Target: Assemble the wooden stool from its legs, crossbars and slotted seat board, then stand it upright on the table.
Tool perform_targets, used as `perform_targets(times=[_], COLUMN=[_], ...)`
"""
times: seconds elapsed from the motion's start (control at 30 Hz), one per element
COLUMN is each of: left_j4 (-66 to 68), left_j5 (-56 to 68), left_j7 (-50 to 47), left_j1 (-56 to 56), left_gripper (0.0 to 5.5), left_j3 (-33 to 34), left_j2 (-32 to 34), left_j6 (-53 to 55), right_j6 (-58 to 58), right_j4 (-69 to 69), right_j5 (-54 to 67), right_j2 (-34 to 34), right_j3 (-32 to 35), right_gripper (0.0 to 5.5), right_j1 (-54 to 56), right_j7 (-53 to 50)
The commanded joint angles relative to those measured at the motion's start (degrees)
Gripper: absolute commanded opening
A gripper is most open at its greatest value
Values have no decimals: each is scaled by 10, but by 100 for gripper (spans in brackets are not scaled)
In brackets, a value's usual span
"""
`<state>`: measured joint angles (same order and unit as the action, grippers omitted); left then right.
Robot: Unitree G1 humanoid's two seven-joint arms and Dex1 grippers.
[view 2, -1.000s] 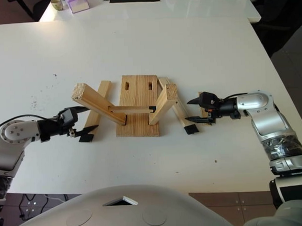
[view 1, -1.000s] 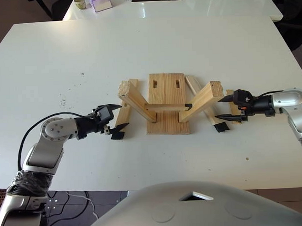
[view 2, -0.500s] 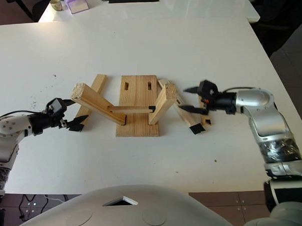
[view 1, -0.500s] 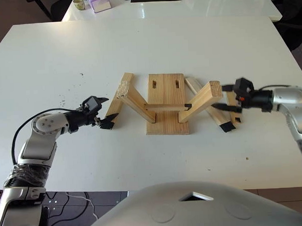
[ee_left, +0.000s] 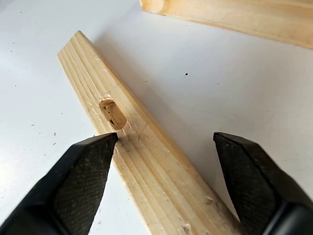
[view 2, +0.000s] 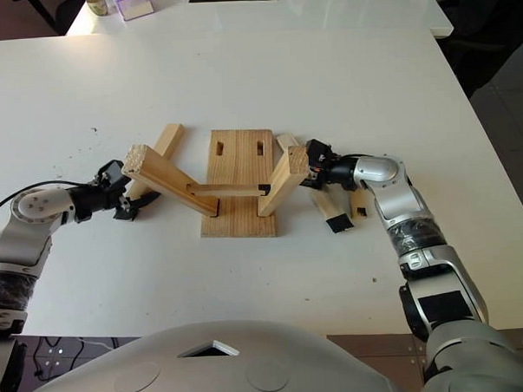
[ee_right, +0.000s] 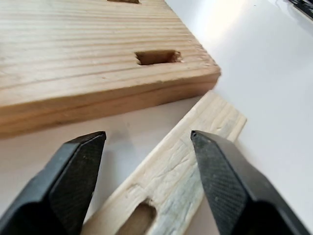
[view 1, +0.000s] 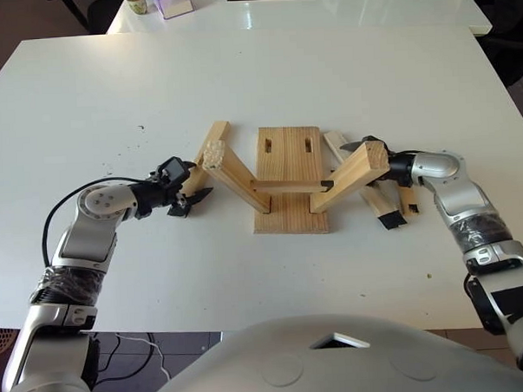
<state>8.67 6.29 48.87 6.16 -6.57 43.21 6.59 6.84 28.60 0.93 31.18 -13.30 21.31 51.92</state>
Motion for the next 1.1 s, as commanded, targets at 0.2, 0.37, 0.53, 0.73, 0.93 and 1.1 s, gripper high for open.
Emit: perform_targets(times=[0.2,0.37,0.53,0.73,0.93,1.1], left_j4=[3,-65,-176,-270,-297,-295], left_j5=[-11,52,114,107,86,72], left_j7=[-16,-10,6,18,2,-24], left_j1=[-8,20,18,-28,-77,-63], left_gripper=[365,365,365,365,365,365], left_j3=[-2,22,28,-23,-90,-145], left_j2=[-21,-63,-76,-73,-95,-146], left_j6=[21,39,91,110,125,144], right_j6=[86,43,-69,-131,-185,-199], right_j4=[77,-147,-317,-412,-504,-461], right_j5=[-42,49,119,122,133,101], right_j2=[48,61,128,234,223,171], right_j3=[23,75,110,88,25,-11], right_gripper=[320,320,320,320,320,320], right_j1=[17,-43,-132,-279,-340,-286], right_j7=[-27,-1,51,155,177,139])
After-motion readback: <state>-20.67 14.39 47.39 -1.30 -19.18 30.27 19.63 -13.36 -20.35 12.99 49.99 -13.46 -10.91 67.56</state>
